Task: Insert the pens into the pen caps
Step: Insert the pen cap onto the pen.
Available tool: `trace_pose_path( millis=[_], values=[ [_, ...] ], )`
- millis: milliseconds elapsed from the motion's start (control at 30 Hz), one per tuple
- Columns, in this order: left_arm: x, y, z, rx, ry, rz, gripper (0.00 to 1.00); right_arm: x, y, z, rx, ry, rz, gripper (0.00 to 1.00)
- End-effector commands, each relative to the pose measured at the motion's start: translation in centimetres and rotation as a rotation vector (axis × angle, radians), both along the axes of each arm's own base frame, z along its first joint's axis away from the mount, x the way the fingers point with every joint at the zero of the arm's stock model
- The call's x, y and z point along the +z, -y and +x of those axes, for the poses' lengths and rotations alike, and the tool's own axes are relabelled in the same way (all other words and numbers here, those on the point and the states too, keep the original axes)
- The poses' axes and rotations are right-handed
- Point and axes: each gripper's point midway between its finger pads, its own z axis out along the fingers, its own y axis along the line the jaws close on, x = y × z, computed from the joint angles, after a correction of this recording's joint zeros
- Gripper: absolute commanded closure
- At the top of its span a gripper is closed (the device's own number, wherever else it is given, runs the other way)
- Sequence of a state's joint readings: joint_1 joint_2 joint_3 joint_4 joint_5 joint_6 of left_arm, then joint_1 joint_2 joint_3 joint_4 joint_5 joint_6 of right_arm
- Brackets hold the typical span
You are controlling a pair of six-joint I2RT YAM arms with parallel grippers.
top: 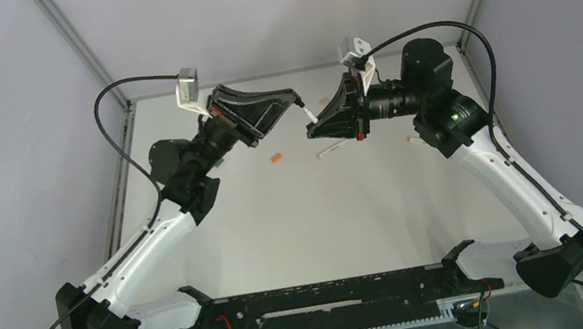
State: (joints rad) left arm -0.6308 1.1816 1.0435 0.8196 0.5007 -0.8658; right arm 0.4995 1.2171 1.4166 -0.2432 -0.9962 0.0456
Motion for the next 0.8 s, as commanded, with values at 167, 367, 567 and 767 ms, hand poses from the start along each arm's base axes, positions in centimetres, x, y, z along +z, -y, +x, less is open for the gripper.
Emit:
trace_pose_path(
  millis=[167, 367, 567, 767],
  values=[
    [-0.5, -0.3, -0.4, 0.015, 0.015, 0.024, 1.0, 2.0, 0.4, -0.4, 0.007, 0.078, 0.023, 1.0],
    [-0.4, -0.2, -0.7, -0.01, 0.013, 0.032, 1.0, 1.9, 0.4, -0.3, 0.005, 0.077, 0.019, 1.0],
    [-0.9, 0.4, -1.5, -0.07, 0.022, 0.061, 1.0, 2.0, 0.3, -0.1, 0.002, 0.082, 0.021, 1.0],
    [-3.2, 1.2, -1.3, -0.086, 0.009, 0.146, 1.0, 2.3, 0.1, 0.1, 0.004, 0.088, 0.023, 1.0]
  ],
)
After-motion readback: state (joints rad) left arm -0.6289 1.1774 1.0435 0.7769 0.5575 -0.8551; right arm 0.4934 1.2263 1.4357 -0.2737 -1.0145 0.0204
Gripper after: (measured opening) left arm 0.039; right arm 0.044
